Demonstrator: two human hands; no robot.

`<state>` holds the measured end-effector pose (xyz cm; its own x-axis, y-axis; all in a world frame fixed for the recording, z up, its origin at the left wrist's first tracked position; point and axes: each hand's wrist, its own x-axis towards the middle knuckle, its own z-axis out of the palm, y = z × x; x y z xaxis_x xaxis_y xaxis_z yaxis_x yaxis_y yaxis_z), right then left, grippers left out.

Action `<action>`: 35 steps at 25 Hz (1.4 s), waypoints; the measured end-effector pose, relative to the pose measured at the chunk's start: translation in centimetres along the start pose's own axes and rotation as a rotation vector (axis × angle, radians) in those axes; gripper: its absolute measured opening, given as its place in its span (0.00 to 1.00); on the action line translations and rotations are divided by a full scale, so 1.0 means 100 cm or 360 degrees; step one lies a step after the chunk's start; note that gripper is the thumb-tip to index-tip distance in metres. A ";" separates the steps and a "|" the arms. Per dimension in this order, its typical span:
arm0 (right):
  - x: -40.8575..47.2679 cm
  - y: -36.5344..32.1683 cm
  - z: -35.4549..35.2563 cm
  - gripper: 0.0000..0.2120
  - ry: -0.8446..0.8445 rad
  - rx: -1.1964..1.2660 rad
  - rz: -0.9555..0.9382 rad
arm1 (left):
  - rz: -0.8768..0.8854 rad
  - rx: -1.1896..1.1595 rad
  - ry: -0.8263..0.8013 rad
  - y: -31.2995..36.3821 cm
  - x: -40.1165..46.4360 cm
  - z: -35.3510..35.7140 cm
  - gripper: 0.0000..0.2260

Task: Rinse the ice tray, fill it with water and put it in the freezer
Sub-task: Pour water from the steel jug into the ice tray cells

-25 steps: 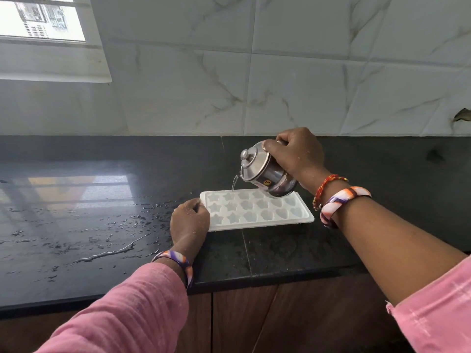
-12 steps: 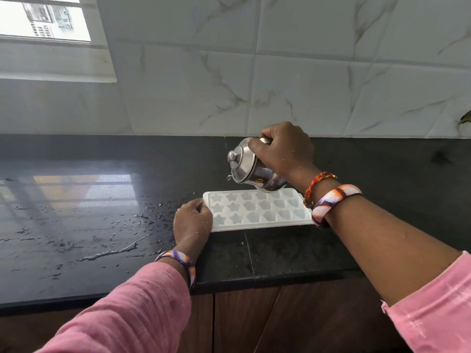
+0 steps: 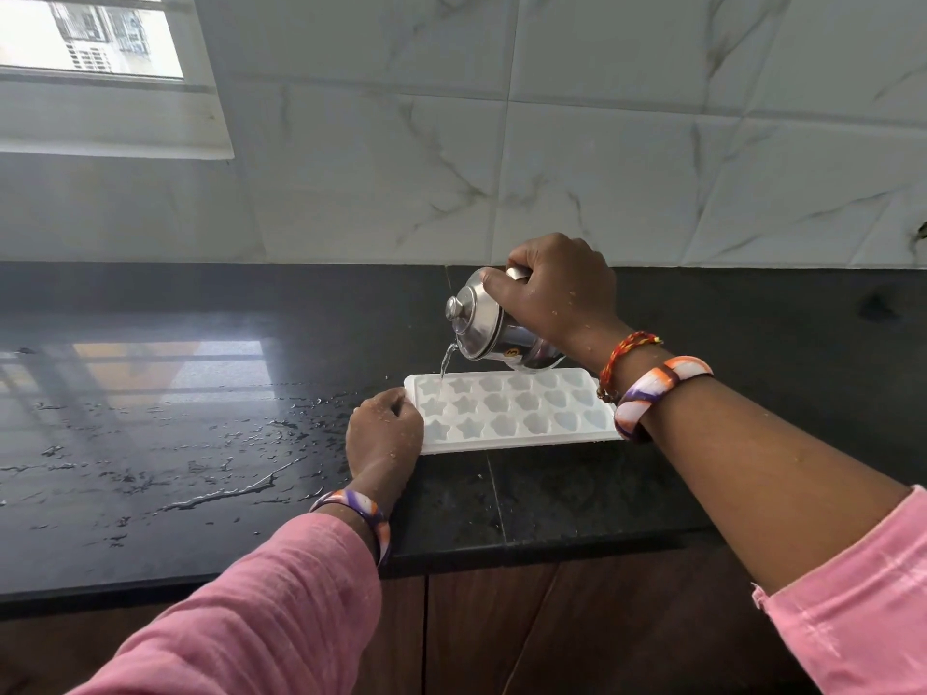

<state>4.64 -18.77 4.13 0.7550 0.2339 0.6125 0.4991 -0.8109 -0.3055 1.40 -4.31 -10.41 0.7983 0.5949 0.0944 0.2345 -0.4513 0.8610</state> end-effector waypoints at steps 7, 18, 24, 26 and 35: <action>0.000 0.008 0.001 0.24 0.0073 0.0369 0.0360 | 0.0007 0.0014 0.0003 0.000 0.001 0.001 0.11; -0.008 0.002 -0.003 0.24 0.0051 0.0284 0.0180 | -0.0009 -0.0023 -0.0016 0.001 0.000 0.000 0.13; -0.015 0.001 -0.004 0.17 0.0023 0.0186 0.0011 | -0.0021 -0.0027 -0.0010 0.001 0.000 0.001 0.12; -0.017 0.000 -0.005 0.16 0.0004 0.0166 -0.0061 | -0.0014 -0.0024 -0.0008 0.000 0.000 0.001 0.12; -0.018 0.006 -0.006 0.22 -0.0018 0.0219 0.0129 | 0.0022 -0.0010 0.0003 0.000 0.000 0.001 0.11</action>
<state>3.30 -19.99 3.27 0.7995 0.1776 0.5738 0.4895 -0.7463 -0.4511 1.45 -4.41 -10.46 0.8005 0.5898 0.1069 0.2202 -0.4553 0.8627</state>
